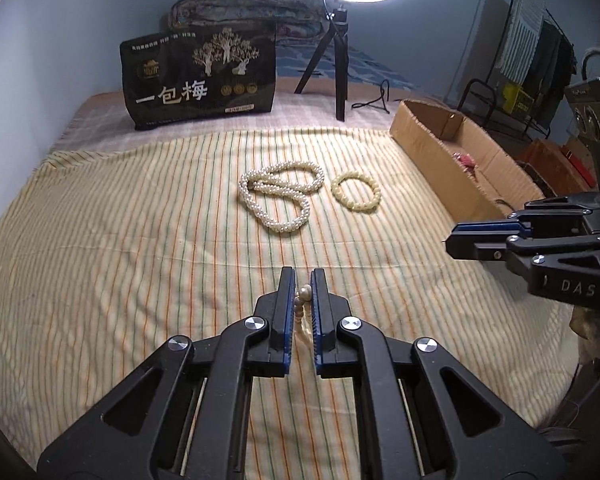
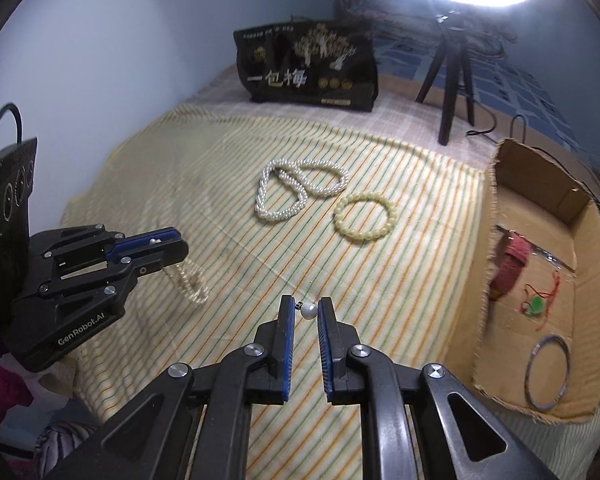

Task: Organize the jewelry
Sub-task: 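Carry the earring in the right tool and necklace in the left tool to the box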

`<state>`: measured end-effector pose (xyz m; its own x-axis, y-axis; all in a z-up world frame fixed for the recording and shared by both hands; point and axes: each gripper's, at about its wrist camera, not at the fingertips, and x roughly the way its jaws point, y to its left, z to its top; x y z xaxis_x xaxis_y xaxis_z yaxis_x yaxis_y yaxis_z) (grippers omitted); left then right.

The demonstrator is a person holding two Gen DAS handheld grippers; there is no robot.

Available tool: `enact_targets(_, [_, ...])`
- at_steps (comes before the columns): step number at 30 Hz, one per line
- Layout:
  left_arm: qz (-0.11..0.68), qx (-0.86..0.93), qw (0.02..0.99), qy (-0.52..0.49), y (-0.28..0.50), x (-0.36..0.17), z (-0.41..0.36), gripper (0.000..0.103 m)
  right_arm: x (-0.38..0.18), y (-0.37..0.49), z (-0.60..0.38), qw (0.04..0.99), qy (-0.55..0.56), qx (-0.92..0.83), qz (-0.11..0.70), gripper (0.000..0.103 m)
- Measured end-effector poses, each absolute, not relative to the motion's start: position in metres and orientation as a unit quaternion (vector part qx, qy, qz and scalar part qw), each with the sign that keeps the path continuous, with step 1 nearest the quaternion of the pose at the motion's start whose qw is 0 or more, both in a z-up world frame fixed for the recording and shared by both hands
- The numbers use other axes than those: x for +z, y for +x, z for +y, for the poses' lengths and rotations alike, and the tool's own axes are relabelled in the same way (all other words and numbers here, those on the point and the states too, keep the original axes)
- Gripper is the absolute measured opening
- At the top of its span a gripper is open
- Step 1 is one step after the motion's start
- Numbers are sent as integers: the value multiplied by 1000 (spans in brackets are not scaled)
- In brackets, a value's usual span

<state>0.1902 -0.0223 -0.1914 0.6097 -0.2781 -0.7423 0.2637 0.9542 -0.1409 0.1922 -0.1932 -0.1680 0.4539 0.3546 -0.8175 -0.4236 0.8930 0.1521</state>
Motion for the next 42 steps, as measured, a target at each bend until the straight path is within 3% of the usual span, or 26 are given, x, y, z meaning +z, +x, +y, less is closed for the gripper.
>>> enact_targets(14, [385,-183,904,-11,172,-151,-45,5,-133,159,-260,881,-6,186,436,9])
enact_targets(42, [344,-279,896,3,194,-112,-178,5,-106,161,-379,913,39,100,395,9])
